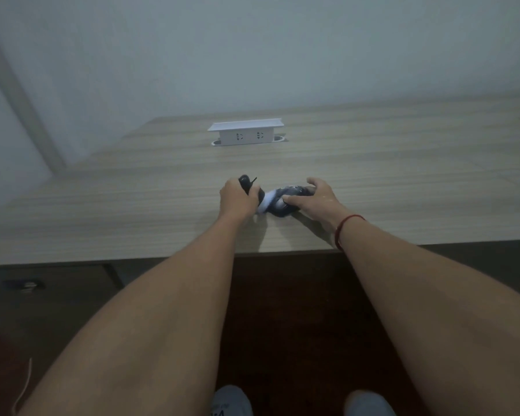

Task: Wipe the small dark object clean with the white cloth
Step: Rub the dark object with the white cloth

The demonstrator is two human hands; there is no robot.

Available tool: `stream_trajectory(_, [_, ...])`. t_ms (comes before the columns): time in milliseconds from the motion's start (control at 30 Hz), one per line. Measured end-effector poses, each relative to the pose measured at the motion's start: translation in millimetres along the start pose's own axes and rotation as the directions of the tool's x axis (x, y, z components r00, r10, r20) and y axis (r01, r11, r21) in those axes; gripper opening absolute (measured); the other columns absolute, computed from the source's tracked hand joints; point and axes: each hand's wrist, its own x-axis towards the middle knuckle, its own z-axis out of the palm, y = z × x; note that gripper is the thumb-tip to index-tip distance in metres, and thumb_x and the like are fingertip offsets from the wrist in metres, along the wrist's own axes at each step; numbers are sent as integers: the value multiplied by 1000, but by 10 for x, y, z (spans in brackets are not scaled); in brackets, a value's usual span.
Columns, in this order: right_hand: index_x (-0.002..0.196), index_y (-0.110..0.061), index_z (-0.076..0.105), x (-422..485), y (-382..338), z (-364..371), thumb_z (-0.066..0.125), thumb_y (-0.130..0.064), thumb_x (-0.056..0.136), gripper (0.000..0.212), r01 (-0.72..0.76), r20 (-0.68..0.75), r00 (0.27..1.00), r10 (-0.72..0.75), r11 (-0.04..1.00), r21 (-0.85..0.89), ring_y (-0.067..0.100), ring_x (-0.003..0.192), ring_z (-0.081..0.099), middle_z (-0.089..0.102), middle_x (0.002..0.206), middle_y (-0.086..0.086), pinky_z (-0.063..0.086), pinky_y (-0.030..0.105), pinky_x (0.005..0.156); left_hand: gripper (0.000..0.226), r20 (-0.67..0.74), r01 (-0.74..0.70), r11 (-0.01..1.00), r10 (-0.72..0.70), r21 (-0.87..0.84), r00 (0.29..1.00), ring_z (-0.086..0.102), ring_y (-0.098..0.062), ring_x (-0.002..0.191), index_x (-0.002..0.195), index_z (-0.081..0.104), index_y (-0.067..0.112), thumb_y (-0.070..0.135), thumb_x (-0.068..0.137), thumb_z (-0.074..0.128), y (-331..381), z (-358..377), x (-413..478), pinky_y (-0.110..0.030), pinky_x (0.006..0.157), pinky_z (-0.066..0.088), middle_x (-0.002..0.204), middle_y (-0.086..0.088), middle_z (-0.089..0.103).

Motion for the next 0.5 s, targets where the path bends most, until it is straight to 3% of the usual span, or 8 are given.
stream_trajectory(100, [152, -11, 22, 45, -23, -2, 68, -6, 86, 81, 4, 7, 1000, -3, 995, -103, 21, 119, 46, 33, 155, 13, 45, 3, 56, 33, -61, -38, 999, 38, 11, 997, 60, -29, 103, 114, 59, 1, 27, 93, 56, -3, -21, -8, -38, 88, 50, 115, -15, 62])
stream_trajectory(200, [150, -14, 28, 107, -2, 66, 68, -14, 87, 74, -21, -34, 999, 14, 980, -199, 20, 117, 45, 38, 150, 14, 44, 4, 56, 28, -94, -73, 994, 65, -86, 993, 57, -23, 94, 109, 59, 2, 25, 93, 56, 65, 7, -66, -31, 80, 46, 102, -8, 59])
stream_trajectory(267, [141, -17, 38, 131, 10, 128, 75, -34, 79, 74, -43, -91, 996, 17, 953, -300, 25, 119, 49, 46, 141, 14, 53, 22, 82, 26, -46, -116, 992, 114, -46, 992, 58, -24, 93, 107, 59, 3, 25, 93, 57, 16, 62, -90, -34, 80, 48, 101, -9, 59])
stream_trajectory(333, [137, -18, 41, 129, 29, 164, 80, -54, 65, 89, -43, -99, 995, 4, 918, -393, 30, 122, 48, 48, 138, 11, 48, 44, 100, 24, -2, -155, 986, 155, 53, 988, 59, -27, 95, 105, 58, 3, 24, 93, 57, -43, 84, -78, -38, 83, 51, 105, -13, 60])
stream_trajectory(433, [143, -19, 38, 91, 22, 192, 79, -59, 63, 99, -22, -119, 992, -52, 836, -549, 30, 132, 38, 40, 141, 10, 37, 46, 110, 22, -48, -207, 977, 209, 47, 977, 57, -23, 92, 103, 58, 4, 24, 94, 55, -1, 63, -25, -32, 78, 46, 104, -12, 60])
stream_trajectory(500, [142, -19, 41, 94, 13, 180, 81, -56, 63, 96, -5, -94, 994, -55, 839, -544, 30, 130, 39, 40, 140, 9, 38, 45, 110, 25, -104, -209, 977, 203, -44, 973, 56, -21, 90, 103, 60, 4, 26, 93, 56, 87, 51, -17, -32, 79, 47, 103, -12, 62])
